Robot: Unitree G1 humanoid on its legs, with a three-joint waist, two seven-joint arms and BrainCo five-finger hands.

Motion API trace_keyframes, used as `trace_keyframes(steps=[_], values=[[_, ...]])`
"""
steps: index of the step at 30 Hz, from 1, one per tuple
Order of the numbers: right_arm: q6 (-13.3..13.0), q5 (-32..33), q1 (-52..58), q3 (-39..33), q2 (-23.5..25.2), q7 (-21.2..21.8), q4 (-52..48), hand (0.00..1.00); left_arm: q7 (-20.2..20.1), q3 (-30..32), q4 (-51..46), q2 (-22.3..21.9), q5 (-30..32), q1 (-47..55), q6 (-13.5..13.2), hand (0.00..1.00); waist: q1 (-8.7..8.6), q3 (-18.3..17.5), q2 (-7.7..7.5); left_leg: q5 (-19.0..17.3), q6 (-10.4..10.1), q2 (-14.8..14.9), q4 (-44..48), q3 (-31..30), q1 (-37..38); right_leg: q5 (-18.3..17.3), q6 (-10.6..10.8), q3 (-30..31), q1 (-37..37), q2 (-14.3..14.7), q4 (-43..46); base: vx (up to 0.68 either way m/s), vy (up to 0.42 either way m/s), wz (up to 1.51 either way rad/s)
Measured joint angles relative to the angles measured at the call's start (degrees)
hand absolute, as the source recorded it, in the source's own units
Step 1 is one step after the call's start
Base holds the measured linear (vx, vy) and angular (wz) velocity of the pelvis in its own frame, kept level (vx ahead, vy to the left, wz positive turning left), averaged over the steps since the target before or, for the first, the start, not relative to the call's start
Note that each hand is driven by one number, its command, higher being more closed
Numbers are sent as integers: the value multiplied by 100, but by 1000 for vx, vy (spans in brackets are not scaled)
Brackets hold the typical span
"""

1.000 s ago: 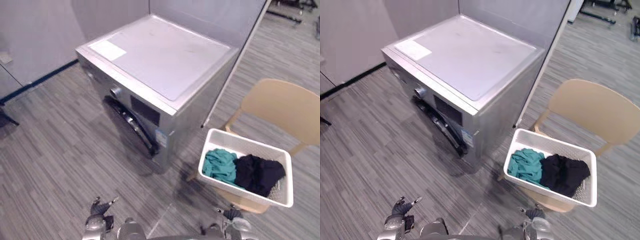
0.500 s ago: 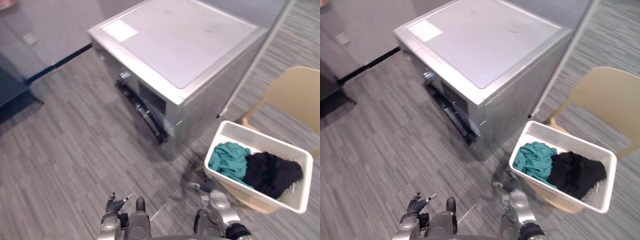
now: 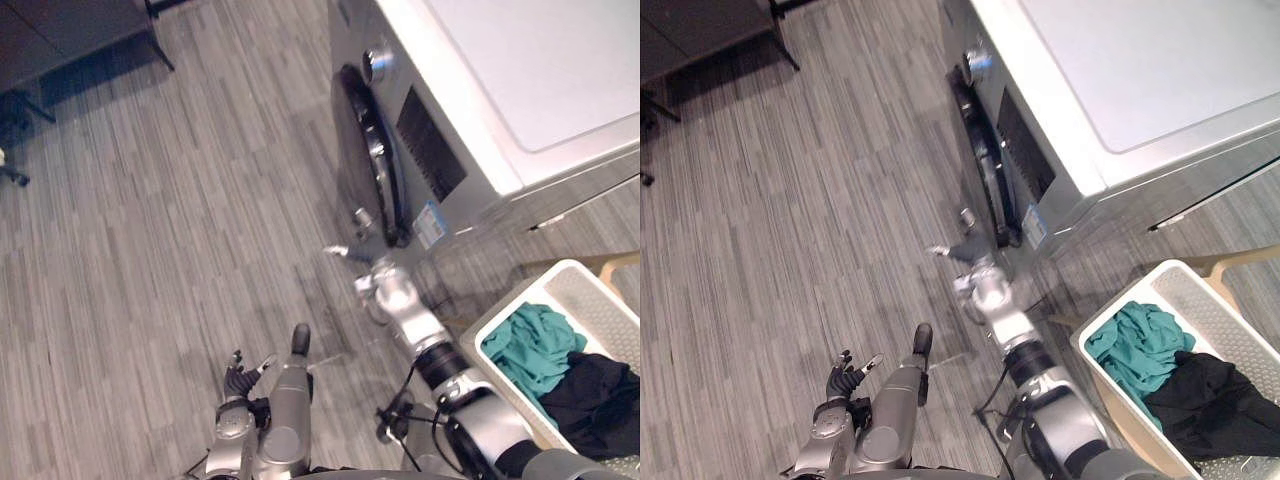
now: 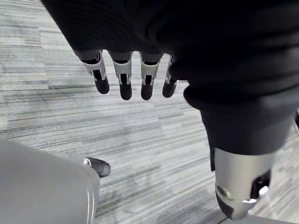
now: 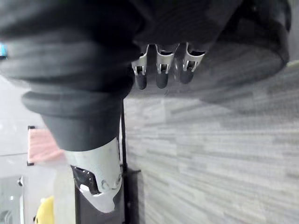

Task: Pick up the laundry basket with both hands and put the clothes into the washing machine.

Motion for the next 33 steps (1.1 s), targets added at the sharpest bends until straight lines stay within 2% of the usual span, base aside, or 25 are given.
trace_keyframes(steps=[2,5,8,15,19,22,24,26,28,33], values=[[7,1,-175,-421,-277,-237,-292,0,8,-48,-57,37,-9,-5,-33,0,2,108,3,43,-35,-23,-112,8,-32,-31,10,16,-127,-43,73,-108,10,2],[11,-19,-291,-617,-491,-386,-423,0,13,-181,-59,124,-10,-82,-57,0,-16,151,-8,220,-5,-43,-309,7,-139,-44,14,53,-349,-55,135,-99,-10,2],[115,-41,-282,-699,-418,-528,-421,0,21,-180,-54,123,-10,-214,-57,0,-12,204,-12,318,22,-58,-403,-33,-242,-41,9,87,-526,-60,225,-64,-36,2],[106,-80,33,-679,-244,-642,-561,0,31,-184,152,146,-4,-369,-44,0,-28,264,-54,342,11,-39,-492,-35,-285,20,-6,216,-607,11,109,15,-36,-4],[114,-109,-306,-463,-331,-373,547,0,25,-363,275,282,-3,-525,-45,0,-8,271,-50,343,10,20,-499,-51,-289,135,-20,325,-595,142,-79,35,-32,-9],[145,-88,-713,-239,-543,-172,1287,0,16,-446,382,322,-7,-723,-61,0,75,288,-18,360,-14,25,-503,-118,-369,180,-4,295,-593,172,-179,-1,-14,3],[141,-82,-967,-251,-728,-192,1512,0,14,-478,389,355,-10,-779,-88,0,84,293,-9,386,-31,31,-506,-257,-479,232,-9,188,-604,213,-251,-16,-8,17],[223,-94,-1356,-195,-928,-123,1805,0,11,-570,392,404,-10,-872,-90,0,133,327,55,415,-36,31,-507,-383,-604,251,-11,87,-621,241,-319,-32,-3,23],[320,-96,-1789,-54,-897,-222,1958,0,11,-598,389,444,-12,-960,-102,0,314,362,117,452,-59,27,-520,-500,-757,250,-12,-9,-715,249,-307,-43,-13,20],[428,-47,-2012,82,-808,-365,1986,0,22,-588,378,448,-123,-1004,-104,0,455,379,144,469,-88,-23,-503,-752,-958,187,0,-220,-770,235,-219,-19,-33,20]])
